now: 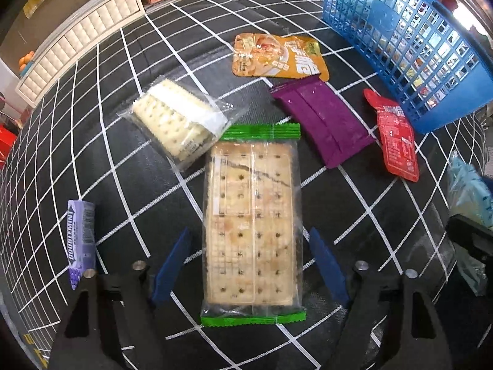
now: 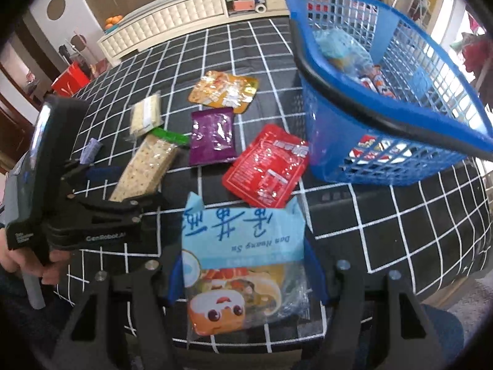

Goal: Organize snacks
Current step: 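Grasp the green-edged cracker pack with the left gripper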

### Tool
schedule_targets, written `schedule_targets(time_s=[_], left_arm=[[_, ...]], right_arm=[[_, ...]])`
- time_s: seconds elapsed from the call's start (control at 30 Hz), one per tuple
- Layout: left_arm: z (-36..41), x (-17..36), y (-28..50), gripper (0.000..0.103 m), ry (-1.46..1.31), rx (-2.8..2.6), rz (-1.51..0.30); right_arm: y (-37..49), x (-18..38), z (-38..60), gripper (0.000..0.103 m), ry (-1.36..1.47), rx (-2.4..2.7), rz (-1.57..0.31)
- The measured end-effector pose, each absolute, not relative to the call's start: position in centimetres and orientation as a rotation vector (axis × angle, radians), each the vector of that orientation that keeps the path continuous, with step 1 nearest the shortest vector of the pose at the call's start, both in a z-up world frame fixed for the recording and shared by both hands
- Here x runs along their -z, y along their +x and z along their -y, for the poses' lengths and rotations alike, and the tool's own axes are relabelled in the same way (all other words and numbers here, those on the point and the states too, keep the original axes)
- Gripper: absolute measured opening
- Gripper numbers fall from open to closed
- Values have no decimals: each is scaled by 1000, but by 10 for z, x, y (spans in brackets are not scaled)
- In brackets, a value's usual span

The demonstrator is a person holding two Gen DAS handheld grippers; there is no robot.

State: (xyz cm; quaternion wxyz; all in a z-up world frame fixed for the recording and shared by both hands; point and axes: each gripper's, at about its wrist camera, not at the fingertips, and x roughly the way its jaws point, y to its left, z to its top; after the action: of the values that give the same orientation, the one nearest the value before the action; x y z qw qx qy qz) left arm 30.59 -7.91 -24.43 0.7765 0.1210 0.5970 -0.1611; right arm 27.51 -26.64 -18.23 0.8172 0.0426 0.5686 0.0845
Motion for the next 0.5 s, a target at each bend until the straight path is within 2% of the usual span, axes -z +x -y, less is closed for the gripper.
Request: schedule_targets(time_s=[0.07, 0.1, 0.27, 0.5], left_arm=[[80, 241, 305, 54, 266, 354, -1287], [80, 241, 304, 53, 274, 356, -1290], [90, 236, 294, 51, 340, 339, -1259], [91, 202, 269, 51, 293, 352, -1193]], right_arm=[[276, 185, 268, 69, 106, -183, -1222], [275, 186, 268, 69, 108, -184, -1224], [273, 184, 266, 69, 107, -190, -1222], [267, 165, 268, 69, 101, -197, -1189]])
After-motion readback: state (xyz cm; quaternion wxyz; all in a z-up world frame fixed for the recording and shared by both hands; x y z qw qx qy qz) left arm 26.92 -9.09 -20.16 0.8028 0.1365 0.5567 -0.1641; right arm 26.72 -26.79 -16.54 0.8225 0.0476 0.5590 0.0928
